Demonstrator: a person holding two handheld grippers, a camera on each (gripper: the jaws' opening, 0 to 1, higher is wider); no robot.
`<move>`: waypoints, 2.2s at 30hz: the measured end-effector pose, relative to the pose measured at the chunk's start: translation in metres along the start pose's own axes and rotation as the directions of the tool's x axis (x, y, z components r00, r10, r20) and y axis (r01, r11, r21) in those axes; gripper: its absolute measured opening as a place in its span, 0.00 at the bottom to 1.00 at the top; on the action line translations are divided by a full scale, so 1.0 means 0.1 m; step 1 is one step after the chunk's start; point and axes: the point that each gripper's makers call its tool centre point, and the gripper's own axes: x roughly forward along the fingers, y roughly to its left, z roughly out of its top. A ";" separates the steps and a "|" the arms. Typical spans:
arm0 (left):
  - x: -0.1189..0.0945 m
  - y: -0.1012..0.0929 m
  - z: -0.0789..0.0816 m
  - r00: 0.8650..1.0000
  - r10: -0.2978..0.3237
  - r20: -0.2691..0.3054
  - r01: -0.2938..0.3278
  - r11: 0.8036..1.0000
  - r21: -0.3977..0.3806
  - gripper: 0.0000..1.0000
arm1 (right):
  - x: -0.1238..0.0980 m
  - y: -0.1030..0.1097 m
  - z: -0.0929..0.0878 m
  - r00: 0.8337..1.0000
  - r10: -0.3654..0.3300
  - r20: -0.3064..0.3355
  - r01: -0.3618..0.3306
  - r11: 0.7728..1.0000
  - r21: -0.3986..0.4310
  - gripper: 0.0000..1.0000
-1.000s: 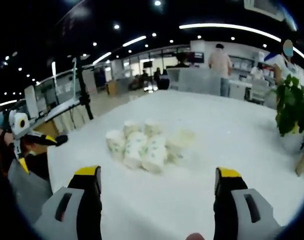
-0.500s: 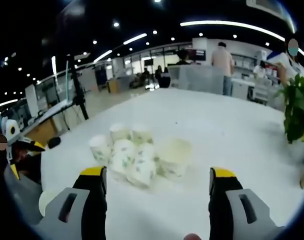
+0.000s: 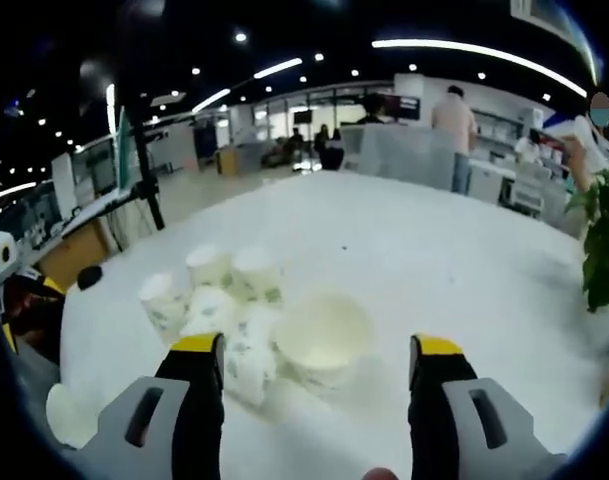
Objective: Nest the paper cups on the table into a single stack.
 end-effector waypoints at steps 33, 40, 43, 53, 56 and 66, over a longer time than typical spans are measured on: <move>-0.03 0.07 -0.07 1.000 0.023 -0.019 -0.024 1.000 -0.012 0.99 | 0.28 0.02 -0.15 0.994 0.012 -0.106 -0.026 0.991 -0.130 0.47; -0.04 0.05 -0.07 1.000 0.021 -0.019 -0.021 1.000 -0.009 0.99 | 0.26 -0.01 -0.15 0.995 0.016 -0.099 -0.028 0.992 -0.120 0.42; -0.05 0.05 -0.06 1.000 0.021 -0.016 -0.021 1.000 -0.012 0.99 | 0.22 0.02 -0.15 0.995 0.017 -0.099 -0.029 0.992 -0.120 0.41; -0.06 0.03 -0.03 1.000 0.015 -0.020 -0.015 1.000 0.002 0.99 | 0.12 0.03 -0.16 0.995 0.022 -0.097 -0.034 0.991 -0.129 0.37; -0.06 0.02 -0.02 1.000 0.013 -0.015 -0.013 1.000 0.005 0.99 | 0.07 0.05 -0.14 0.995 0.018 -0.095 -0.029 0.992 -0.122 0.37; -0.06 -0.02 0.03 1.000 0.006 -0.008 -0.006 1.000 0.020 0.99 | -0.07 -0.01 -0.09 0.998 0.004 -0.057 -0.011 0.992 -0.122 0.36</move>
